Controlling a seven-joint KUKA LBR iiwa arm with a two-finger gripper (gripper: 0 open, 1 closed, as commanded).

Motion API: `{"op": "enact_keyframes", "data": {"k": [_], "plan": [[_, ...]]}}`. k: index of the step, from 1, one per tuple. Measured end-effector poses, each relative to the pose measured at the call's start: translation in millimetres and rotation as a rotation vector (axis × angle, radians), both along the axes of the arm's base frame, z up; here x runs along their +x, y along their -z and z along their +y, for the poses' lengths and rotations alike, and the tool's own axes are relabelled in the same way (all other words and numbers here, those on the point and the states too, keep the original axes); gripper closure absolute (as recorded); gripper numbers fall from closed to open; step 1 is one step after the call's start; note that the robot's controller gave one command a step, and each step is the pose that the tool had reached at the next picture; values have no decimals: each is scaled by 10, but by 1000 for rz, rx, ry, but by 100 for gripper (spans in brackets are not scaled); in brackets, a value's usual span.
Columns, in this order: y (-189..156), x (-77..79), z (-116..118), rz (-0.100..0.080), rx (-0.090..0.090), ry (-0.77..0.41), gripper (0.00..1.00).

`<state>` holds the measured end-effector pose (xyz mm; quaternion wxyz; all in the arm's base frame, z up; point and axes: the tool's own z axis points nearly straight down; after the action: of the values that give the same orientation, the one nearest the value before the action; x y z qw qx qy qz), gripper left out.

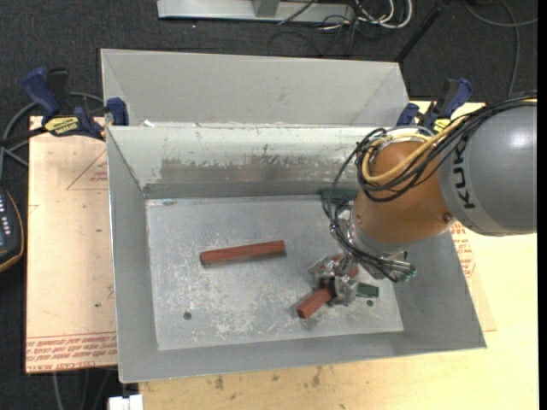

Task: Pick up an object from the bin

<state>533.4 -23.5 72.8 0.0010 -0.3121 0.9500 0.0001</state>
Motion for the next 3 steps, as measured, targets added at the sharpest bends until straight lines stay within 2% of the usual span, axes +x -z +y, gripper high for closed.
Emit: {"op": "enact_keyframes", "data": {"k": [1, 2, 3], "plan": [[25, 222, -476, -1, 1, 136, 100], [-1217, 56, -430, -6, -1, -222, 100], [-1190, 46, -428, -1, 1, -220, 0]]}}
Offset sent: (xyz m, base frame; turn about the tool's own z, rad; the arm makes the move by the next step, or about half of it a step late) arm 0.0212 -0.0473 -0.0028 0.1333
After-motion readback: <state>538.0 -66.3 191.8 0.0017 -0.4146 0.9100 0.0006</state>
